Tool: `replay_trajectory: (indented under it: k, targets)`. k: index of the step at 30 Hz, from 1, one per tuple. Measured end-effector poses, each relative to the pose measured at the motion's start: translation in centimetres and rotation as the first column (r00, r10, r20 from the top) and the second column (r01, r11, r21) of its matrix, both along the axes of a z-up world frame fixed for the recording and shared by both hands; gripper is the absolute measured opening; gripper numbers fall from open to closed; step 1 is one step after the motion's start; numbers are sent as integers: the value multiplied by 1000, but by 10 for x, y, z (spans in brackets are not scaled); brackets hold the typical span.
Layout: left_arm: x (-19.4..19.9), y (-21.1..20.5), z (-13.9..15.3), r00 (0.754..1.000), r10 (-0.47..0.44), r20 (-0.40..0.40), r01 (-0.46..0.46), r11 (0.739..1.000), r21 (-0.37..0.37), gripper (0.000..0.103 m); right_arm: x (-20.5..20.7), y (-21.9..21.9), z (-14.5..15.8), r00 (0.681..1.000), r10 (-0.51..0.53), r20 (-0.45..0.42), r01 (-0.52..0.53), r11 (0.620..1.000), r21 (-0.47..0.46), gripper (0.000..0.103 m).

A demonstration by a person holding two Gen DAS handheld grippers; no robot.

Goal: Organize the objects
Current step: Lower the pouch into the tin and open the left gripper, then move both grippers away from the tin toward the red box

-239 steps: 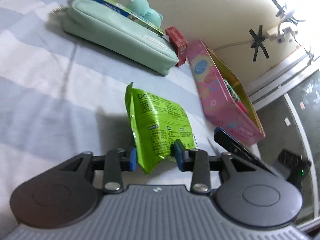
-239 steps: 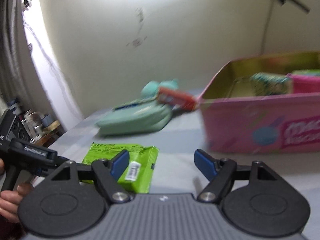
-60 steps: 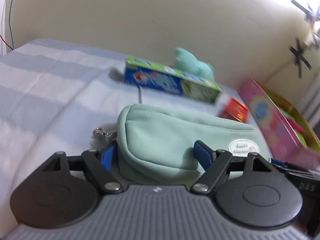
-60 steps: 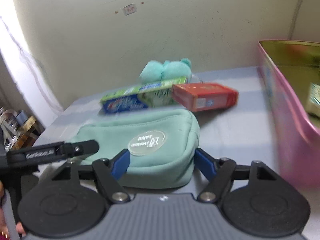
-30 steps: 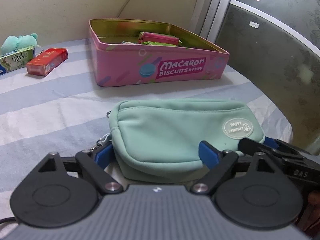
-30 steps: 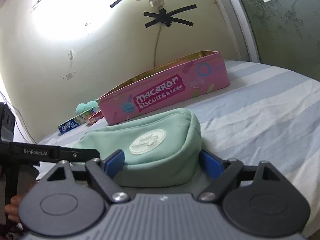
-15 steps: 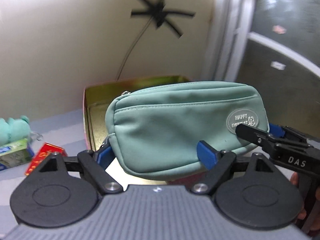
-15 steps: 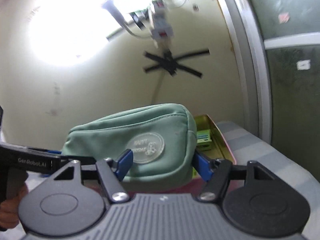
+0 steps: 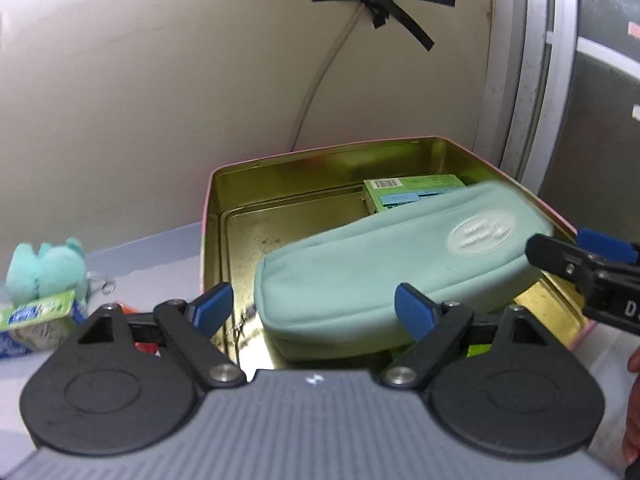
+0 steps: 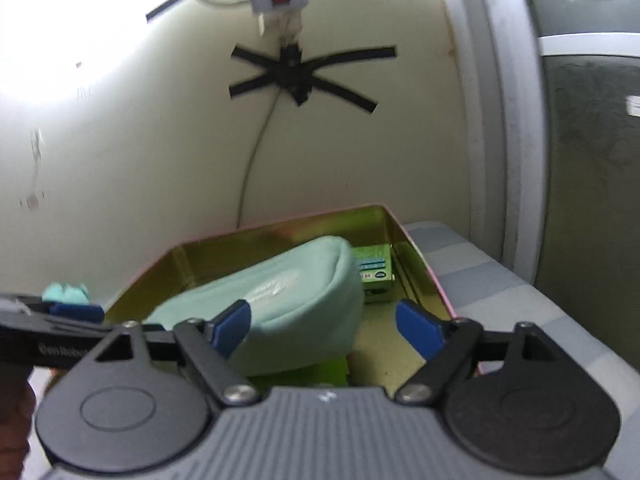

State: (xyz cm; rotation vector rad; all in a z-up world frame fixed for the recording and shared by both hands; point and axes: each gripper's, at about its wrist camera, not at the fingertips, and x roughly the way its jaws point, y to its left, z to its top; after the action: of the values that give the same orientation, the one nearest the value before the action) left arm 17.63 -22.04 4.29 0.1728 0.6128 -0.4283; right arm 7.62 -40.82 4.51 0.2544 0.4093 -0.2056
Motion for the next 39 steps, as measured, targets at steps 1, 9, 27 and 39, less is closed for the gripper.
replay_trajectory:
  k: [1,9,27,39]
  targets:
    - [-8,5,3,1000,7,3,-7,1000,-13,89,-11,5,2,1000,-3,19,3,1000,-2,83]
    - [-58,34,8,998,17,66,-15,999,-35,89,-91,61,5,986,8,167,-2,999,-34,85]
    - [-83,115,-44,992,123,-33,-123,992,25,89,-104,122,-36,990,141,-20,-138,985,101,85]
    - [-52,183,-60,967,249,-56,-247,968,33,94,-74,184,-45,954,274,-122,-270,962,49,85]
